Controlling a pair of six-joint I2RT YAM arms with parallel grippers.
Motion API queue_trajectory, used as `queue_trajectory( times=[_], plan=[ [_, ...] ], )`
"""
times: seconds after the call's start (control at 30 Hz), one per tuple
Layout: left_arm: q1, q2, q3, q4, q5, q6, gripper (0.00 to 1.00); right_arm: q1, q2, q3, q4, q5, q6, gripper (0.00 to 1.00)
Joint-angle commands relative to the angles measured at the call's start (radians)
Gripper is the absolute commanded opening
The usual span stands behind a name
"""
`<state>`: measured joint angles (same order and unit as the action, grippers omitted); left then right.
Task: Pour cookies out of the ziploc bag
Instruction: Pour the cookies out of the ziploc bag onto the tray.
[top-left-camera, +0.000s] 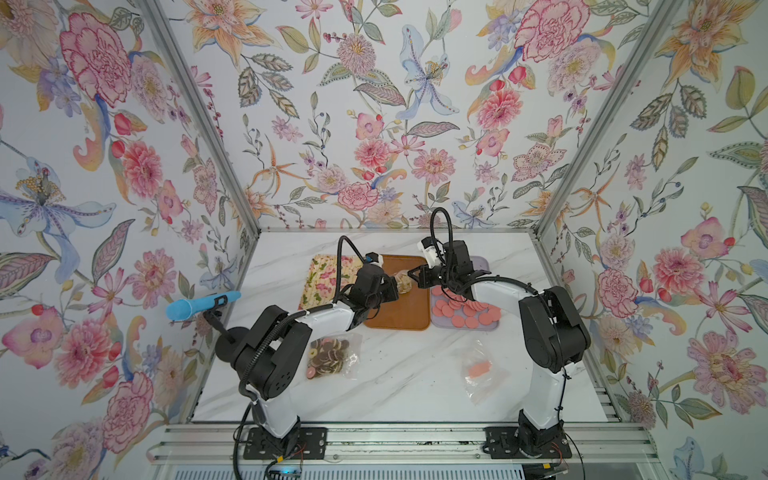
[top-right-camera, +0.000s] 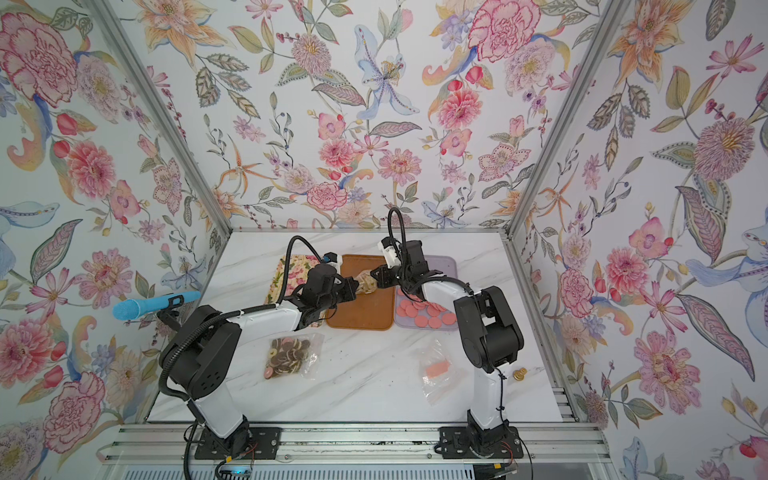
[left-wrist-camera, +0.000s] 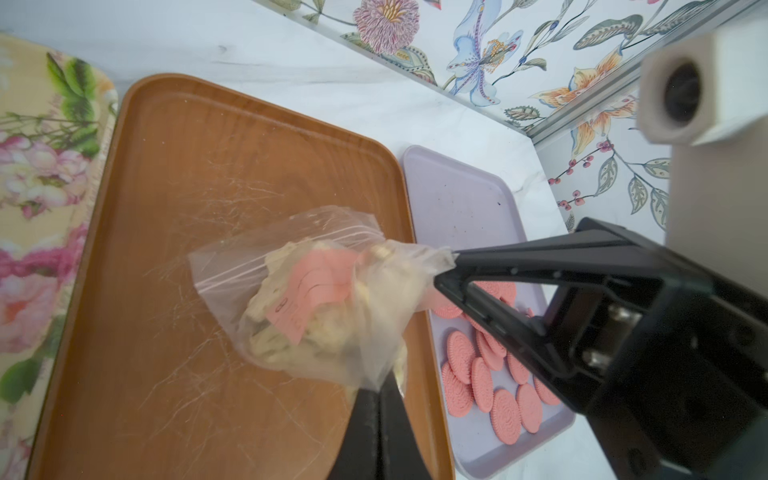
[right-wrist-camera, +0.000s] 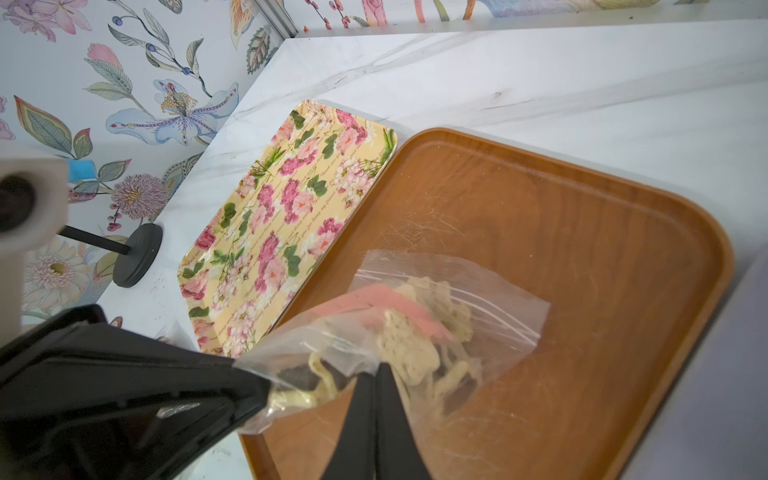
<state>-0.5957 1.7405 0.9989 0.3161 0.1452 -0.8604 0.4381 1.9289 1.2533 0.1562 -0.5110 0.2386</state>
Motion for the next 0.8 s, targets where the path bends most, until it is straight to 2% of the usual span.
queue_trajectory(
  times=[0.0,0.33,0.77],
  plan=[
    [0.008,-0.062,-0.028,-0.037,-0.013,0.045,0.00,0.004,-0.040,-0.035,0.039,-0.034,0.028,0.00],
    [0.008,-0.124,-0.106,0.001,-0.015,0.019,0.00,0.019,-0.105,-0.093,0.078,-0.057,0.078,0.00],
    [0.008,-0.117,-0.082,0.008,-0.005,0.032,0.00,0.030,-0.164,-0.075,0.016,-0.039,0.054,0.00]
  ],
)
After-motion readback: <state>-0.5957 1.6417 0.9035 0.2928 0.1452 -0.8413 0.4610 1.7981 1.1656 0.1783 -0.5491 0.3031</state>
